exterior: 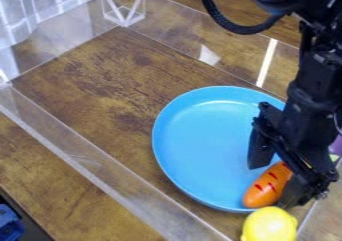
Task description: Move the carrot to the left side
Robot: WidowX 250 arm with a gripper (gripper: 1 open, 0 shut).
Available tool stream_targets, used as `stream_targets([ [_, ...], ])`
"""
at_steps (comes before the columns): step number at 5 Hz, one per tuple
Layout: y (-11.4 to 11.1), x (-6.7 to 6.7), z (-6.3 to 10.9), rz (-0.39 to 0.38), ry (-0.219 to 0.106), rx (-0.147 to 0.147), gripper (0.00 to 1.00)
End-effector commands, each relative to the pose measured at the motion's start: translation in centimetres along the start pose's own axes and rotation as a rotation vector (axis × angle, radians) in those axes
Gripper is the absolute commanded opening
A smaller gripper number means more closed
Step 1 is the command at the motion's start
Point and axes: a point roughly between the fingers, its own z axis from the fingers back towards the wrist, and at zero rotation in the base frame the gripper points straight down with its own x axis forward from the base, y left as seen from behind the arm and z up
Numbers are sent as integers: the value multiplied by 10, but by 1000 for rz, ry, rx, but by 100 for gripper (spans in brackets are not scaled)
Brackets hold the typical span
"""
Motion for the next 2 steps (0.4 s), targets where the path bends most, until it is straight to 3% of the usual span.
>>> stream_targets([
  [1, 4, 4, 6, -1, -30, 13, 100],
  [2, 8, 5, 6, 3, -36, 20, 100],
])
